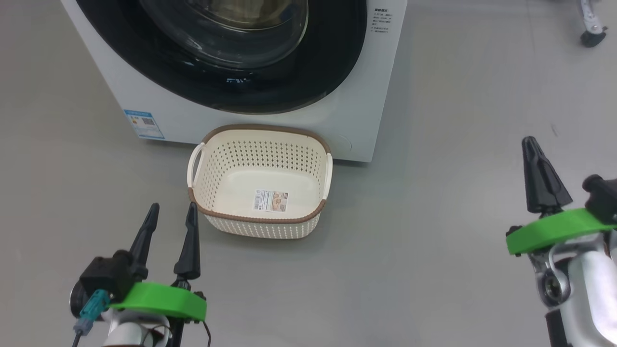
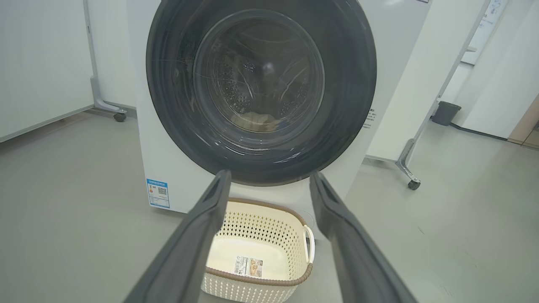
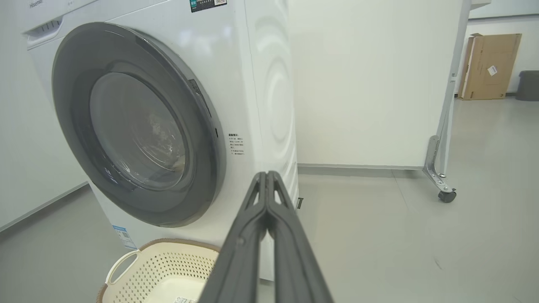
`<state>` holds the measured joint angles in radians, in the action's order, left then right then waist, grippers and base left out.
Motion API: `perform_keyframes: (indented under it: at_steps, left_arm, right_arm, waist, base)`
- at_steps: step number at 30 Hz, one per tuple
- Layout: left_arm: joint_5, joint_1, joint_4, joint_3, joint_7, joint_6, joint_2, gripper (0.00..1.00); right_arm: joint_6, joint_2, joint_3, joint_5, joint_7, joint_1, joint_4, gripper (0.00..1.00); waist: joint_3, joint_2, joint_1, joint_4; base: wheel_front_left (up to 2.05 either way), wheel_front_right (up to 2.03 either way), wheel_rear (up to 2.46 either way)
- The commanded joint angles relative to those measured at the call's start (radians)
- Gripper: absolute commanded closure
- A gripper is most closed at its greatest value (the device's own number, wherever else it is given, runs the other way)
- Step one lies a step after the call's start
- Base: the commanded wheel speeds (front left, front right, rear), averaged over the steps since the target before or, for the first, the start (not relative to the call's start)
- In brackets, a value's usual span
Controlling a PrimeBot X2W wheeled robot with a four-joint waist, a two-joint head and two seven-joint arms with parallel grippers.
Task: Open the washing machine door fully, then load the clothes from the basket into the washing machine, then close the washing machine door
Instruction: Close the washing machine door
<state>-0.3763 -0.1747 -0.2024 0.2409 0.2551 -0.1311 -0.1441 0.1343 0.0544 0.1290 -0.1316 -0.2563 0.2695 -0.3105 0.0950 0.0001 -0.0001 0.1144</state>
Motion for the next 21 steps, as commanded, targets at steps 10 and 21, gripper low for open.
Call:
perform_keyframes:
  at_steps: [10,21]
  left_arm:
    - [0.027,0.014,0.018,-0.057,0.007,0.0,-0.015,0.0]
    - [0.029,0.019,-0.009,-0.06,0.007,0.0,-0.006,0.0]
  right_arm:
    - [-0.004,-0.004,-0.012,-0.086,-0.006,-0.107,0.078,0.93]
    - [-0.004,-0.004,-0.004,-0.087,-0.006,-0.136,0.078,0.0]
  waist:
    - [-0.049,-0.0001,0.0001,-0.03]
    - [-0.062,-0.0001,0.0001,-0.038]
  base:
    - [0.0,0.0,0.0]
    - [0.0,0.0,0.0]
